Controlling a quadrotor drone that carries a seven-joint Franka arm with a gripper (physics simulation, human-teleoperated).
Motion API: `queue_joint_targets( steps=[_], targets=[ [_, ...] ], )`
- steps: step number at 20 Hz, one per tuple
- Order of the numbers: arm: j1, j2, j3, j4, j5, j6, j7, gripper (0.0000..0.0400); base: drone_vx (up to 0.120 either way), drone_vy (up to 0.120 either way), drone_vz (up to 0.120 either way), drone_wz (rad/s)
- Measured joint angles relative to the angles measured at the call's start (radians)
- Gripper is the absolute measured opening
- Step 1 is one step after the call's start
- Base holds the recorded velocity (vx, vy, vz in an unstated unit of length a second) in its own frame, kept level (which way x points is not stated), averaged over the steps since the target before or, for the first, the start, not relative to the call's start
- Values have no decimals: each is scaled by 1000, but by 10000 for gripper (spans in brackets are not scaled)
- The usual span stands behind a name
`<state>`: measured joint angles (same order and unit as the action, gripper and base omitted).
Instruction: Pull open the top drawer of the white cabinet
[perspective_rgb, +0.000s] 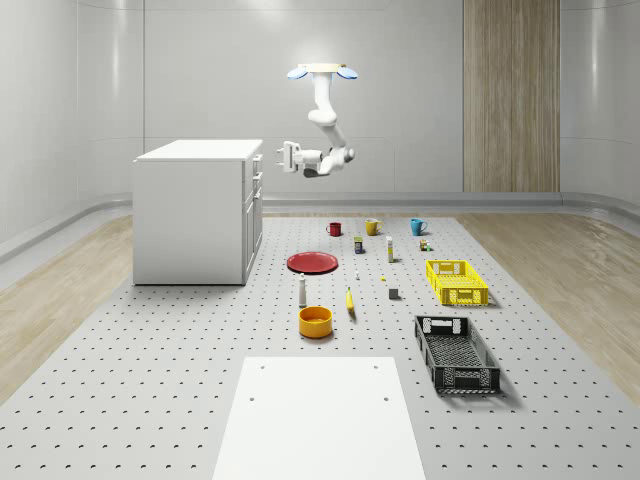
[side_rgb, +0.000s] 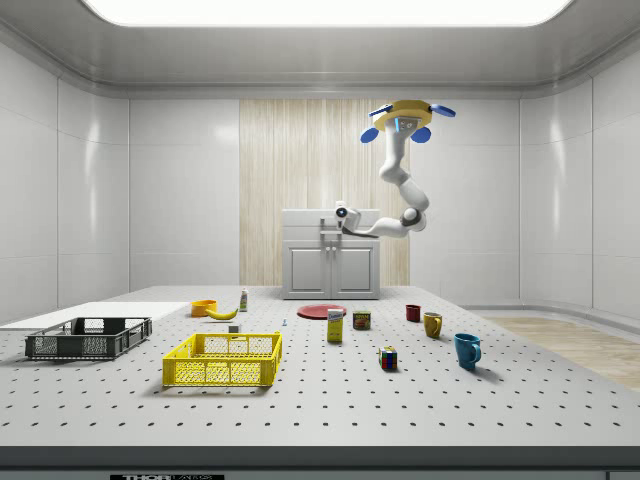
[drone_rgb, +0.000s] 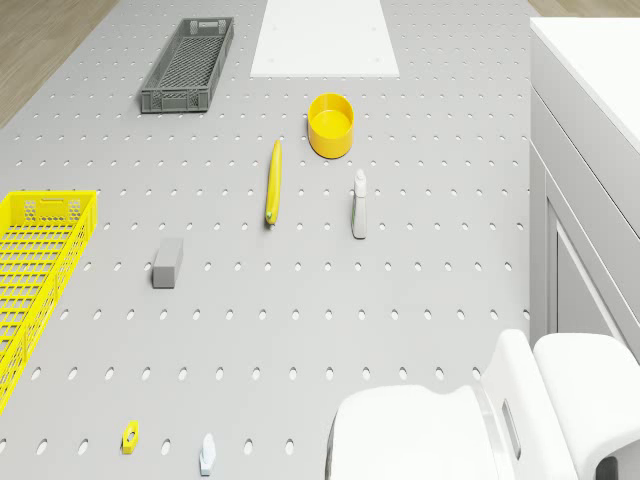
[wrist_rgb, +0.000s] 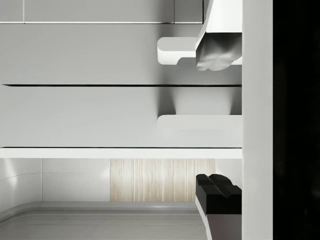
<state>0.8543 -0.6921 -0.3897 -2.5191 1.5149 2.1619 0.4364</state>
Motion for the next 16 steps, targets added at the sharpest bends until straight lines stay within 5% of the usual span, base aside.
queue_joint_targets(
  steps=[10, 16],
  targets=[
    [-47, 91, 3, 62, 19, -69, -18, 305, 0, 0, 0, 0],
    [-68, 130, 37, 84, 53, -77, -30, 305, 0, 0, 0, 0]
  ],
)
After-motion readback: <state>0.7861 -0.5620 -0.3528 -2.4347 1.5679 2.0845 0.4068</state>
